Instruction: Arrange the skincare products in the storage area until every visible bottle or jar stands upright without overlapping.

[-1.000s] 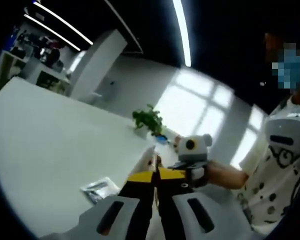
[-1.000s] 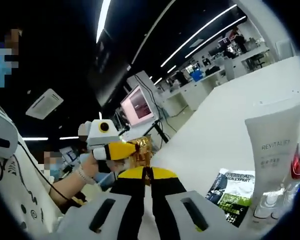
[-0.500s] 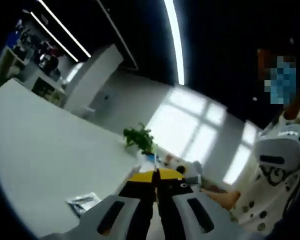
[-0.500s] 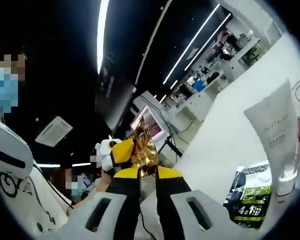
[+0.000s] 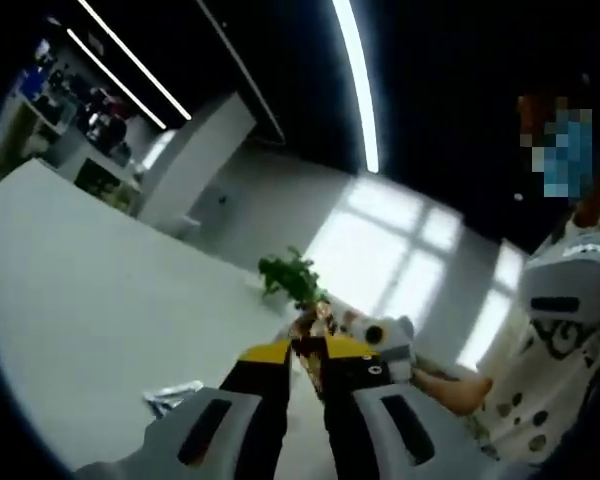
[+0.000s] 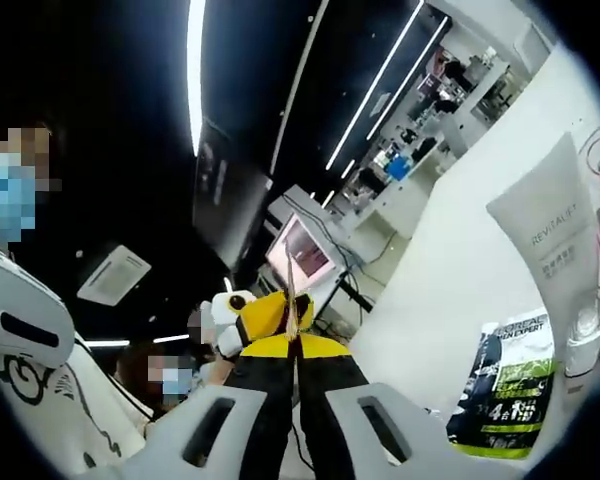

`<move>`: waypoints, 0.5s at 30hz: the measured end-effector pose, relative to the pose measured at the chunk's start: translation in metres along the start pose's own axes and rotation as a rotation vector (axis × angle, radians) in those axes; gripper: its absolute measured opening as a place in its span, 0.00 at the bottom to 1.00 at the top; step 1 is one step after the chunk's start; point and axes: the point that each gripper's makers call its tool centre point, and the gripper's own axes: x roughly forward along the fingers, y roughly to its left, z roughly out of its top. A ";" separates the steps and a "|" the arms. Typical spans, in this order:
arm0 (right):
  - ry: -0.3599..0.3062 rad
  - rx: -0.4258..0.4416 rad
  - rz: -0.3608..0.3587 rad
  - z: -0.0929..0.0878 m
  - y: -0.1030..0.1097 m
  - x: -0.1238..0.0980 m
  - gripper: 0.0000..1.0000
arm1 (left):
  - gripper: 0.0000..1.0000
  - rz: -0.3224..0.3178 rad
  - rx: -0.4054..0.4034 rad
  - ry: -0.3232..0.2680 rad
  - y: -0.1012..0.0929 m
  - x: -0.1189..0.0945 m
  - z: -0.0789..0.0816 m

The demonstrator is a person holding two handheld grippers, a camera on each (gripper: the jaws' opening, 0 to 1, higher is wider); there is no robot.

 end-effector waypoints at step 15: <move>-0.046 0.045 -0.009 0.002 -0.003 -0.004 0.01 | 0.00 -0.026 -0.096 -0.007 -0.006 -0.001 -0.019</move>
